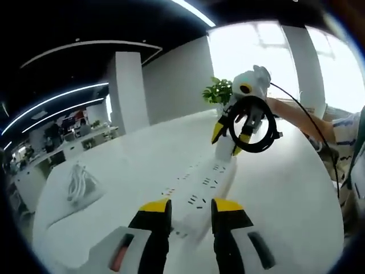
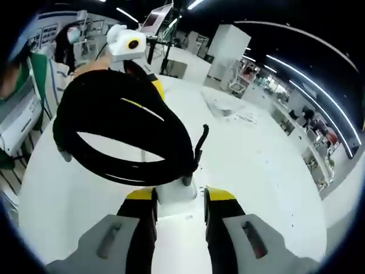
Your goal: Straighten the power strip on the desk, plug the charger into it
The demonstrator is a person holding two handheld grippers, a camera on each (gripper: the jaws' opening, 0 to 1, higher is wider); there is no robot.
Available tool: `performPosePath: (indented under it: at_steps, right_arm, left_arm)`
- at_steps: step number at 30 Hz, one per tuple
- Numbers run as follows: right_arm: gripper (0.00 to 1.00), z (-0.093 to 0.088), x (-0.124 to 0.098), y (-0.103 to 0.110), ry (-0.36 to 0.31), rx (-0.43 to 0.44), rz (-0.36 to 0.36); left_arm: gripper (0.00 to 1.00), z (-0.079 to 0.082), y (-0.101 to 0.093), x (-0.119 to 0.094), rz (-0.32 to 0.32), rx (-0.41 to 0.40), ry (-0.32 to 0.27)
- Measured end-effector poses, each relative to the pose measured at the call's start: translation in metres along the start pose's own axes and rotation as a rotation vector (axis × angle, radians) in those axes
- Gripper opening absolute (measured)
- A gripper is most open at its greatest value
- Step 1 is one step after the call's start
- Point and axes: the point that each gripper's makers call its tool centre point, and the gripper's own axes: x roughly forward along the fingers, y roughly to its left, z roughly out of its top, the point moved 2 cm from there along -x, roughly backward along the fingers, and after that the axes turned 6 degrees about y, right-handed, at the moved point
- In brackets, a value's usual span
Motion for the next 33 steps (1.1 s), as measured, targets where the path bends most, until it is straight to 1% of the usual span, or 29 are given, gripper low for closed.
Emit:
performPosePath:
  at_steps: [2, 5, 7, 8, 10, 13, 18, 21, 25, 33]
  right_arm:
    - [0.32, -0.002, -0.002, 0.0, -0.027, 0.032, -0.011]
    - [0.34, -0.006, -0.006, 0.0, -0.066, 0.067, -0.035]
    - [0.34, -0.01, -0.008, -0.001, -0.079, 0.082, -0.046]
    - [0.35, -0.011, -0.011, -0.001, -0.102, 0.098, -0.061]
    - [0.35, -0.014, -0.013, -0.002, -0.117, 0.108, -0.071]
    - [0.35, -0.017, -0.017, -0.002, -0.167, 0.147, -0.088]
    - [0.34, -0.029, -0.013, -0.002, -0.174, 0.197, -0.085]
    - [0.27, -0.033, -0.008, 0.002, -0.173, 0.223, -0.057]
    - [0.29, -0.035, -0.001, 0.005, -0.184, 0.254, -0.035]
    - [0.29, -0.034, 0.006, 0.011, -0.192, 0.273, -0.008]
  left_arm:
    - [0.27, -0.001, 0.001, 0.0, 0.01, 0.006, 0.008]
    - [0.27, -0.003, 0.002, 0.0, 0.006, -0.008, 0.016]
    - [0.27, -0.004, 0.001, 0.0, 0.004, -0.013, 0.022]
    - [0.27, -0.005, 0.002, -0.001, 0.004, -0.011, 0.029]
    - [0.27, -0.006, 0.003, -0.001, 0.009, -0.009, 0.035]
    - [0.27, -0.007, 0.004, -0.002, 0.014, -0.012, 0.042]
    - [0.27, -0.012, 0.005, -0.001, 0.007, -0.02, 0.068]
    - [0.27, -0.014, 0.006, -0.001, 0.01, -0.02, 0.079]
    - [0.27, -0.021, 0.004, 0.004, -0.003, -0.026, 0.113]
    - [0.27, -0.027, 0.001, 0.008, -0.012, -0.023, 0.139]
